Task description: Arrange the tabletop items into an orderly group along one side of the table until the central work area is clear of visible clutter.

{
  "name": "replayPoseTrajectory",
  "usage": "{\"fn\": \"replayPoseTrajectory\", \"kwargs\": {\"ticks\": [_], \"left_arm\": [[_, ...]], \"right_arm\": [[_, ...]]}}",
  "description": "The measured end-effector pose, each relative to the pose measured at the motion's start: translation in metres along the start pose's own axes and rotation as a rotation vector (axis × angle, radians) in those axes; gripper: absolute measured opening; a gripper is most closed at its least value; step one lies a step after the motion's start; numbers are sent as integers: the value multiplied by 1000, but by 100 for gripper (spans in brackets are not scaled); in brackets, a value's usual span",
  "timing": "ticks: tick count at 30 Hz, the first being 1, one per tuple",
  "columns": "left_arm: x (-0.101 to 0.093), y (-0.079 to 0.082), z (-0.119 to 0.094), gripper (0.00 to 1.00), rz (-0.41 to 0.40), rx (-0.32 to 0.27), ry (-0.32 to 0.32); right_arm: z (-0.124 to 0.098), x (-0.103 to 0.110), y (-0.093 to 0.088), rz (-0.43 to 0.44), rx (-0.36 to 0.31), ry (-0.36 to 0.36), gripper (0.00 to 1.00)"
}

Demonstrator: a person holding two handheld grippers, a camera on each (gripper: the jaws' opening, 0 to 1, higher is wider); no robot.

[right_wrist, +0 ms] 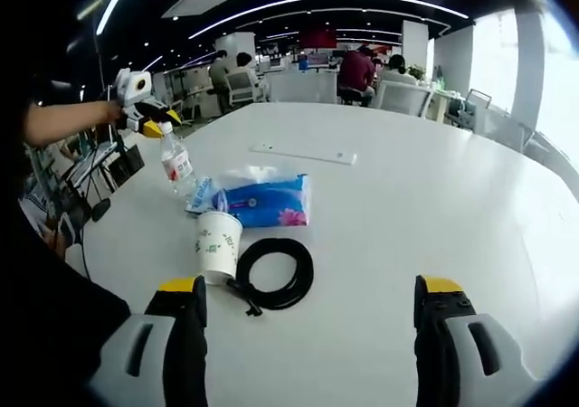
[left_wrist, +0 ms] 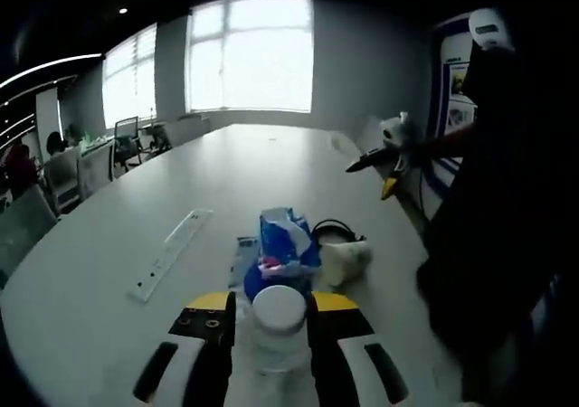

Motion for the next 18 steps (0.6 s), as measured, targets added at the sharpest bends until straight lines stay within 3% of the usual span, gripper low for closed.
{"fn": "replayPoseTrajectory", "kwargs": {"ticks": [2,13,18], "left_arm": [[0,3,-1,37,-15,-2,21],[-4,7,-9,43,-84,-21,134],[-19,9,-11,48,-107,-28,175]], "right_arm": [[1,0,1,-2,-3,5,91],[2,-6,6,18,-47,36,92],[4,-10,9,23,-62,53,92]]}}
Point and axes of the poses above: the point that each gripper's makers call its tool centre point, and the gripper's own axes: z roughly forward along the fingers, x roughly to its left, y roughly out of its top, the point moved 9 cm from there along -z, roughly backward along the fingers, and after that the axes turned 4 degrees about y, right-handed, at the moved point
